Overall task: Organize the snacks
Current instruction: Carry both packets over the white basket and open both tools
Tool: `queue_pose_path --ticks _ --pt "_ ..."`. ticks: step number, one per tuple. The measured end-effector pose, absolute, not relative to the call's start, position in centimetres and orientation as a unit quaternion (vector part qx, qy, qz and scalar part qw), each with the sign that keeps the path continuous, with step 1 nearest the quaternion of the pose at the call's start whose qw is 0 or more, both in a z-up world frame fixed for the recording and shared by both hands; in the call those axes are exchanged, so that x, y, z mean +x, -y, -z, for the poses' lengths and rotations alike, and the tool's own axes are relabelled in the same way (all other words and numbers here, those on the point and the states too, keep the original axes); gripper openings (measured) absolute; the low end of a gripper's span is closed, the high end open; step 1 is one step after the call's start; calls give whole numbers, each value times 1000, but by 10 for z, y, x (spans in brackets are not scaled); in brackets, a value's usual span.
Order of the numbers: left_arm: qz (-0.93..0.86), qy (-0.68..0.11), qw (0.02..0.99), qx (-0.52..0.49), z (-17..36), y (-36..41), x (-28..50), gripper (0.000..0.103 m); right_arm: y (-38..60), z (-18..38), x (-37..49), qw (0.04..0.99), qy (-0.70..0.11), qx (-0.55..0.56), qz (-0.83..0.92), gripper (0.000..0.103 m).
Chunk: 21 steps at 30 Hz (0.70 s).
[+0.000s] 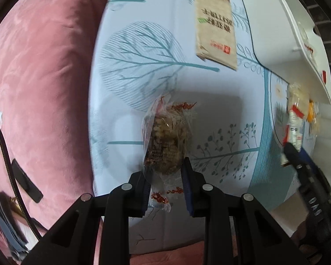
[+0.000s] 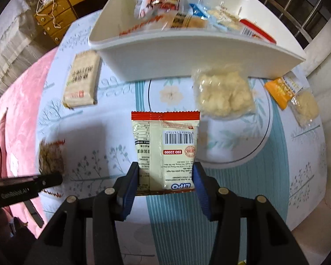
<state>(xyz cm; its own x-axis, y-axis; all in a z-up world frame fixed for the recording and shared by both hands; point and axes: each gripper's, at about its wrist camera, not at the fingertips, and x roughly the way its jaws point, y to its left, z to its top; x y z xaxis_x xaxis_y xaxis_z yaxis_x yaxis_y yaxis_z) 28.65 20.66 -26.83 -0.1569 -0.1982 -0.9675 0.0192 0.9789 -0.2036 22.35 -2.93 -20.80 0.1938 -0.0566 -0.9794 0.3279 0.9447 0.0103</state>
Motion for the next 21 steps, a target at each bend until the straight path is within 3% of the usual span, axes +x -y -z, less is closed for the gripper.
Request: queue_pose_path --ticks 11,21 --pt "15 -731 674 -104 218 -207 268 24 83 146 235 815 -563 110 89 48" --pt "16 -693 713 -108 163 -153 285 24 145 109 250 855 -507 79 71 48"
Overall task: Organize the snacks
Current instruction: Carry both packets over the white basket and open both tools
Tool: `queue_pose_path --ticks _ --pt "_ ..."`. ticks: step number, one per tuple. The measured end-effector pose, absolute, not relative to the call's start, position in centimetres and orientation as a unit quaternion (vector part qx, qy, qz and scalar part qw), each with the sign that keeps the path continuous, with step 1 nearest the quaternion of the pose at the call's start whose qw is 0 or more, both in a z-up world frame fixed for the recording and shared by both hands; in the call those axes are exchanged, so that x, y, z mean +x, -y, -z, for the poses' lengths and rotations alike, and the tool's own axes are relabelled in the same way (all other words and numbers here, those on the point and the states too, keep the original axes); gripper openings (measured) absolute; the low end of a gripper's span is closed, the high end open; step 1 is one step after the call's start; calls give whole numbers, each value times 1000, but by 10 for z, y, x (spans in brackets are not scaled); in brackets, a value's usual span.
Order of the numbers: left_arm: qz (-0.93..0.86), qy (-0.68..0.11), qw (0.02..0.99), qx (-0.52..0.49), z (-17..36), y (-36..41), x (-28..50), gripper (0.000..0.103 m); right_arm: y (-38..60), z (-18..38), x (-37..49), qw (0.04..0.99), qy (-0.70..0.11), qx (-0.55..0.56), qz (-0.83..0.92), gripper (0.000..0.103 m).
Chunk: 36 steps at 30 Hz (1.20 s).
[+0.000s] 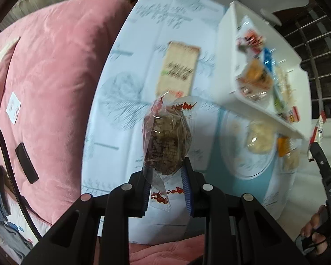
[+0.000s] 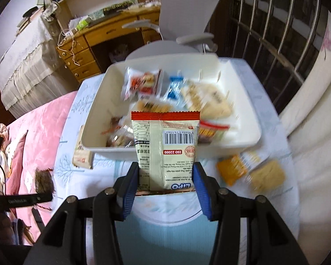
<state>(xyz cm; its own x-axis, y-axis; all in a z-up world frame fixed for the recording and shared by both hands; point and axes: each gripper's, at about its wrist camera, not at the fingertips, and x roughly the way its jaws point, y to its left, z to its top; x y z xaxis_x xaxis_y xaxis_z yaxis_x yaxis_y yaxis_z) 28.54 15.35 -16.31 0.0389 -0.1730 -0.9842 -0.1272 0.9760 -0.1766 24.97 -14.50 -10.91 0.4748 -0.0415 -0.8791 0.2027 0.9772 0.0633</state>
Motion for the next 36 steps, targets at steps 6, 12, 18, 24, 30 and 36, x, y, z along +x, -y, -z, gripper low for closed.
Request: queue_pose_path --ticks 6,12,18,24,30,36 --pt "26 -669 734 -112 134 -113 301 24 180 99 259 874 -479 56 59 49" --pt "47 -647 753 -109 113 -65 322 24 206 96 270 886 -460 49 44 49" --pt "80 -628 766 -109 105 -21 348 24 226 101 280 890 -453 52 25 49" --pt "118 -599 788 -77 92 15 362 25 241 106 289 890 -450 73 22 49" --pt "134 -577 803 -65 86 30 361 70 250 114 291 887 -450 97 43 68" --pt "145 -587 794 -62 88 23 347 71 252 112 277 885 -451 99 60 70"
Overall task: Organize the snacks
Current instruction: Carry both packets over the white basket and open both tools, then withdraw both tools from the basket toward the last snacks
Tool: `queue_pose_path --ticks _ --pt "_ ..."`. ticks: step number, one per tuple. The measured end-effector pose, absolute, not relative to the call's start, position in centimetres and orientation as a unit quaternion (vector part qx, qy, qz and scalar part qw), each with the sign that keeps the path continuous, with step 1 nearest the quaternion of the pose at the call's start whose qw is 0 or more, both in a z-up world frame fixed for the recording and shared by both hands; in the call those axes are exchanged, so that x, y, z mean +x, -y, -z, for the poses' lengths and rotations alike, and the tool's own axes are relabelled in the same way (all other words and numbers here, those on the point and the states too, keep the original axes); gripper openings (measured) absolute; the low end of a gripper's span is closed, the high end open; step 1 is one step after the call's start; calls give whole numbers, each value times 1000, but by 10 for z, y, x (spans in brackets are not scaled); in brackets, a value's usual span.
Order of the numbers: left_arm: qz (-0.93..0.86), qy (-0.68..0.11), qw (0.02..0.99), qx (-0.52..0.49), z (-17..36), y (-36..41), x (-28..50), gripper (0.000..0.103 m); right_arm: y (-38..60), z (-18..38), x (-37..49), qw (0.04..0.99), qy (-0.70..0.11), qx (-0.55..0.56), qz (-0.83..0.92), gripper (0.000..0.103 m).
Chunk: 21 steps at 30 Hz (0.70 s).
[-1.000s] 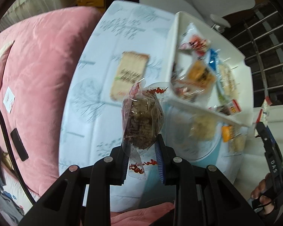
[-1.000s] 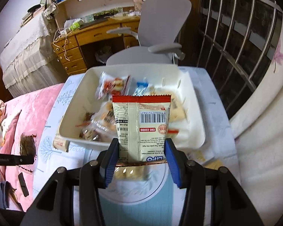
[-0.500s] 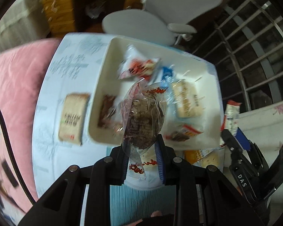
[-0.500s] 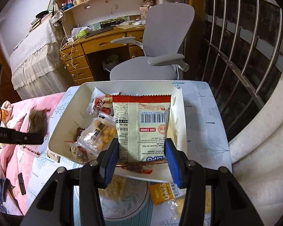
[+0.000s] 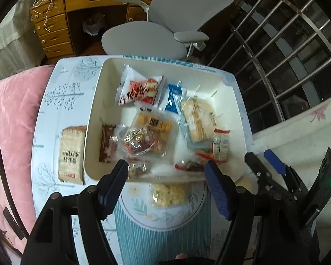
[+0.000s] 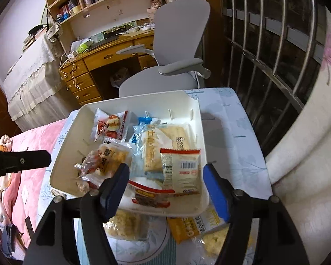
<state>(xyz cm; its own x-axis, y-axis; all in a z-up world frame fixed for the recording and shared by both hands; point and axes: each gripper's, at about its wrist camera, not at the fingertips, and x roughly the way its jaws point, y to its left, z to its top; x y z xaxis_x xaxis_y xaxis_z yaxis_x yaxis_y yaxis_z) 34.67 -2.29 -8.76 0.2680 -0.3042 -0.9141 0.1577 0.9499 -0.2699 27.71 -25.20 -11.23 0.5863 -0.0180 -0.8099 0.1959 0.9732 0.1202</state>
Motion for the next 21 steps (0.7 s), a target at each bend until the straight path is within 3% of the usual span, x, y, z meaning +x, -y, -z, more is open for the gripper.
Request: queue_pose_path --ticks 21 --pt "222 -597 771 -18 89 -38 216 74 184 104 137 865 -458 147 144 70"
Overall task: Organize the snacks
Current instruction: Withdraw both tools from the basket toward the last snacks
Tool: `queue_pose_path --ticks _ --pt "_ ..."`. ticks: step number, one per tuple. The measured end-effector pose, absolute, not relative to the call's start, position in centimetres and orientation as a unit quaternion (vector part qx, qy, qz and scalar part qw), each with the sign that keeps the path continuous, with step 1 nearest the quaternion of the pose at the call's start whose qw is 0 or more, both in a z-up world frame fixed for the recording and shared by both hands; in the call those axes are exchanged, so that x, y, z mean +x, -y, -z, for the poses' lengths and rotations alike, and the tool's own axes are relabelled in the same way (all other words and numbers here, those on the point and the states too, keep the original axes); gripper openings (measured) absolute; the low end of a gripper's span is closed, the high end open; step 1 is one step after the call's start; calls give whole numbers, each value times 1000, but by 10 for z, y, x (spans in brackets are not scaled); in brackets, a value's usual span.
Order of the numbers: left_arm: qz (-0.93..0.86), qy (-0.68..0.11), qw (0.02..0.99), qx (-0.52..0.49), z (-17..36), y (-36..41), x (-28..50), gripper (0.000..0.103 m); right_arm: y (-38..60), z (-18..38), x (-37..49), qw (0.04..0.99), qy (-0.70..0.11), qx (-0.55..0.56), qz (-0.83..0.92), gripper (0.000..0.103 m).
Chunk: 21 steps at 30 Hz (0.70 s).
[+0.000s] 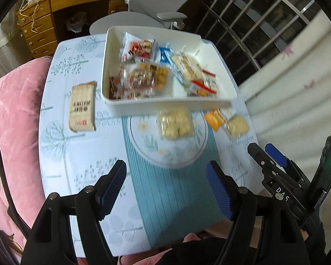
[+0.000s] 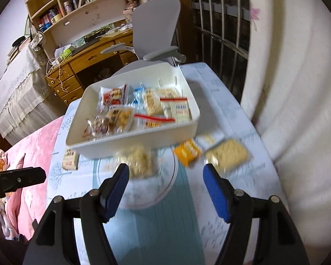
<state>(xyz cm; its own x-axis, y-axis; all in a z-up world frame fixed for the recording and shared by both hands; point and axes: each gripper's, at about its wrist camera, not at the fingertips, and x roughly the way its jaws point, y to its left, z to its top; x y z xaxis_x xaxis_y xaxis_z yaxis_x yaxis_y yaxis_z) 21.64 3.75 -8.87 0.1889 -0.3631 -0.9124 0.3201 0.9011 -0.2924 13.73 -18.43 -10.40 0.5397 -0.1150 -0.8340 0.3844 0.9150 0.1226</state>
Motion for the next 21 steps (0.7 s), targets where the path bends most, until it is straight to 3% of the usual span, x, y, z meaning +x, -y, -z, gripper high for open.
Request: queue_pose_path --ticks 21 --pt "288 -601 743 61 120 5 166 78 209 144 70 820 -504 161 218 72"
